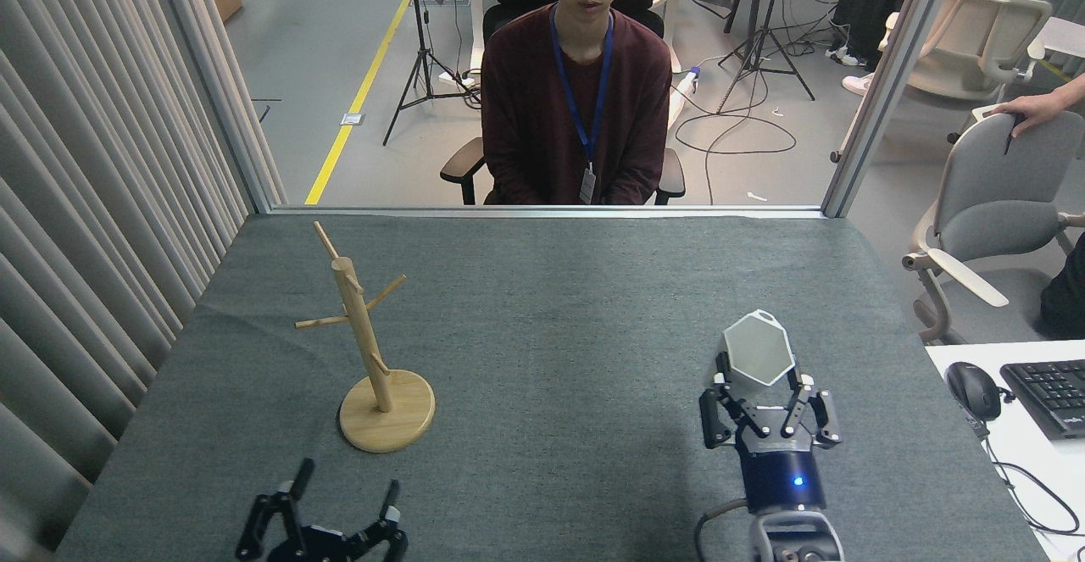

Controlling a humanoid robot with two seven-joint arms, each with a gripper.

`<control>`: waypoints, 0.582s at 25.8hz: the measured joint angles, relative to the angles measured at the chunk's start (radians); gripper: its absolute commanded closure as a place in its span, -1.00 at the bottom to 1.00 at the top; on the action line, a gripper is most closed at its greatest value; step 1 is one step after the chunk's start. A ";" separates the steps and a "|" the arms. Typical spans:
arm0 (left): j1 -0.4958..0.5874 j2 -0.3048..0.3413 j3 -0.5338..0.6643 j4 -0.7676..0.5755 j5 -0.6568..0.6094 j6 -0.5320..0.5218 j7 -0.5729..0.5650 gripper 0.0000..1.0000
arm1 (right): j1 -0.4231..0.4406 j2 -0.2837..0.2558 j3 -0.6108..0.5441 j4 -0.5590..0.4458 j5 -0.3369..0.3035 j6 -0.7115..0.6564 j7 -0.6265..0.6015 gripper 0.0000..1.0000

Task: Hang cup on storage rack
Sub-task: 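Lift the cup and carry it toward the left gripper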

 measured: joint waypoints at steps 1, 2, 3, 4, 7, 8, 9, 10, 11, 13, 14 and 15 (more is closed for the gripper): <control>-0.001 -0.004 -0.024 0.010 -0.037 -0.003 0.001 -0.98 | 0.011 0.014 0.026 -0.039 0.008 -0.003 0.000 -0.08; -0.002 -0.007 -0.044 0.018 -0.062 -0.005 0.001 -0.98 | 0.022 0.029 0.052 -0.074 0.021 -0.004 0.000 -0.08; -0.007 -0.012 -0.065 0.025 -0.082 -0.005 0.001 -0.98 | 0.037 0.043 0.080 -0.105 0.037 -0.005 -0.001 -0.08; -0.013 -0.017 -0.085 0.031 -0.098 -0.005 0.001 -0.98 | 0.056 0.062 0.110 -0.139 0.060 -0.005 -0.001 -0.08; -0.036 -0.024 -0.131 0.049 -0.122 -0.003 0.002 -0.98 | 0.114 0.115 0.191 -0.209 0.145 -0.006 -0.004 -0.08; -0.045 -0.025 -0.146 0.056 -0.127 -0.002 0.001 -0.98 | 0.132 0.135 0.218 -0.224 0.174 -0.006 -0.009 -0.08; -0.055 -0.027 -0.161 0.065 -0.132 0.004 -0.001 -0.98 | 0.153 0.156 0.250 -0.236 0.204 -0.006 -0.015 -0.08; -0.064 -0.028 -0.174 0.073 -0.135 0.009 -0.002 -0.98 | 0.169 0.172 0.271 -0.242 0.229 -0.005 -0.018 -0.08; -0.073 -0.029 -0.187 0.080 -0.138 0.015 -0.003 -0.98 | 0.184 0.188 0.290 -0.248 0.253 0.000 -0.023 -0.08; -0.086 -0.034 -0.203 0.089 -0.142 0.022 -0.004 -0.98 | 0.213 0.214 0.318 -0.254 0.287 0.001 -0.029 -0.08; -0.090 -0.036 -0.208 0.091 -0.144 0.024 -0.005 -0.98 | 0.224 0.223 0.328 -0.256 0.298 0.003 -0.029 -0.08; -0.093 -0.040 -0.212 0.093 -0.145 0.025 -0.005 -0.98 | 0.233 0.231 0.339 -0.257 0.309 0.003 -0.030 -0.08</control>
